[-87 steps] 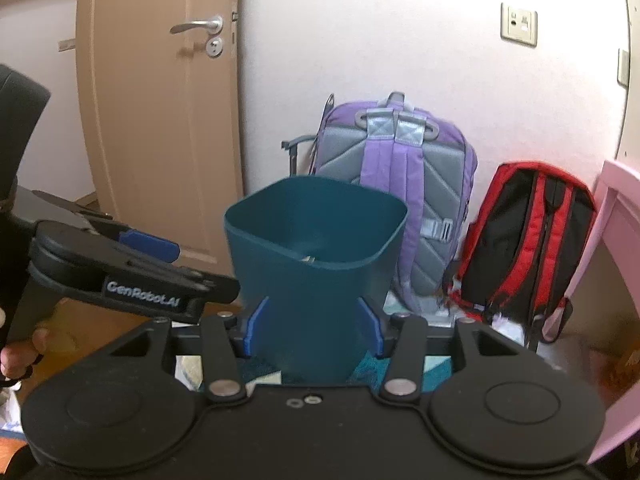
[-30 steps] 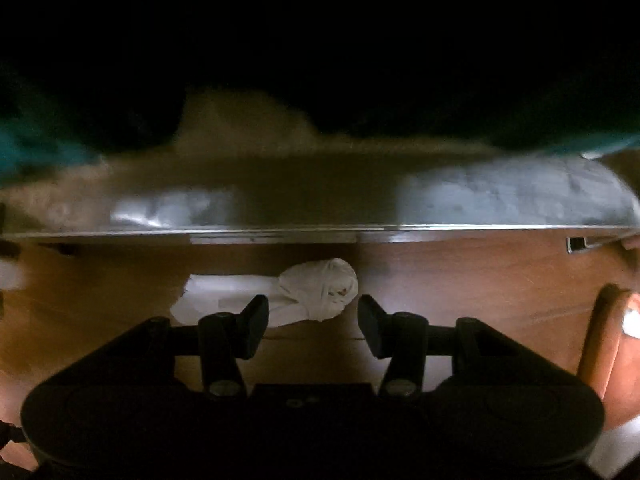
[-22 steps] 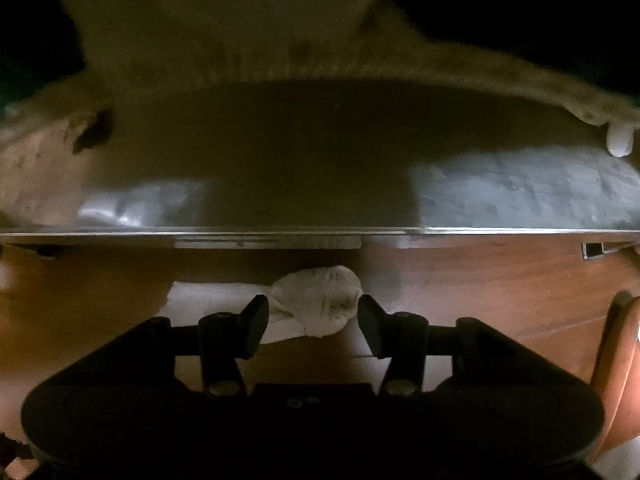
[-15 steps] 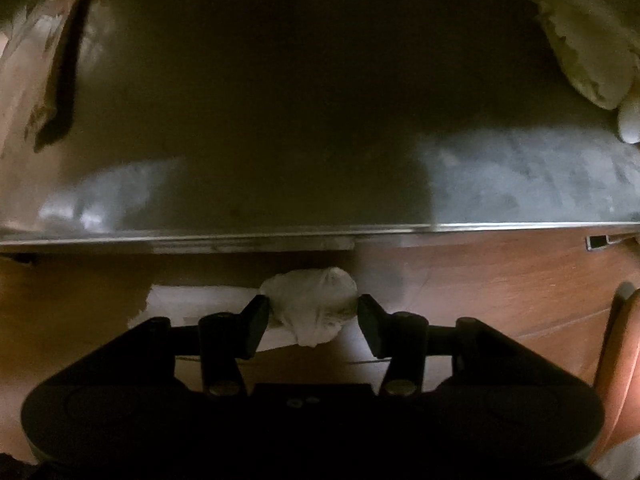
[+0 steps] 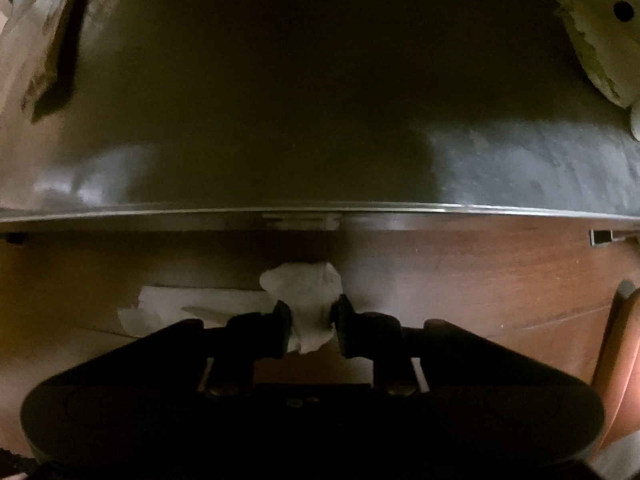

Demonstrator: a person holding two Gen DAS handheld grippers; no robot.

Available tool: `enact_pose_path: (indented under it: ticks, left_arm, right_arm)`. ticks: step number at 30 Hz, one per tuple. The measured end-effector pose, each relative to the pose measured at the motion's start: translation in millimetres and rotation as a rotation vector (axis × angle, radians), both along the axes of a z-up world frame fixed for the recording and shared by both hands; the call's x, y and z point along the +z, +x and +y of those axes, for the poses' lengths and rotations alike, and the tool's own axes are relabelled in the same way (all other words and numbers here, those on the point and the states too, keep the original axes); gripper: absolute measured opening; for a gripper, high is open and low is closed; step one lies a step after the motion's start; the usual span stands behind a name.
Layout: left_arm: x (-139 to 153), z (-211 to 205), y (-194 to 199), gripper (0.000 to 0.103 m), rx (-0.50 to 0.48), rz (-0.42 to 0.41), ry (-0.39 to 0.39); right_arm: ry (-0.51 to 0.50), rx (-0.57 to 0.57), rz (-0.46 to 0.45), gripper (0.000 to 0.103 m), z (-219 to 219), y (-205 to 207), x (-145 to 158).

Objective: Collect trash
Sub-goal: 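Grasp the orange snack wrapper with the left tool while right grasps a white tissue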

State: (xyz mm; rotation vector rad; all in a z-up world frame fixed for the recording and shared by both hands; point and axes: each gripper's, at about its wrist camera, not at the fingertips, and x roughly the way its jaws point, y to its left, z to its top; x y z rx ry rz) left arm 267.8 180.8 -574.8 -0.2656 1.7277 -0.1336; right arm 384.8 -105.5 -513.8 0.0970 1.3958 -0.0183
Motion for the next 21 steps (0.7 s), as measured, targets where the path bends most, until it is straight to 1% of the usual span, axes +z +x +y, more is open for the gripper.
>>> enact_pose_path:
  ticks: [3,6,11,14,16,19,21]
  left_arm:
    - [5,5,0,0.042,0.034,0.007,0.005]
    - [21,11,-2,0.042,0.066,0.001,0.0]
    - [50,19,-6,0.042,0.065,-0.031,0.002]
    - [77,26,-6,0.042,0.085,-0.058,-0.001]
    - [100,29,-5,0.042,0.111,-0.09,-0.012]
    - [141,38,-6,0.042,0.135,-0.149,-0.027]
    - [169,43,-5,0.042,0.142,-0.189,-0.026]
  right_arm:
    - [-0.019,0.036,-0.021,0.021,1,-4,11]
    - [-0.014,0.057,-0.036,0.021,-4,-13,25]
    - [-0.008,0.097,-0.057,0.021,-5,-35,57]
    - [-0.008,0.112,-0.078,0.021,-10,-49,83]
    - [0.001,0.114,-0.093,0.021,-11,-62,103]
    - [0.019,0.138,-0.137,0.021,-21,-78,136]
    - [0.035,0.154,-0.174,0.021,-22,-90,165]
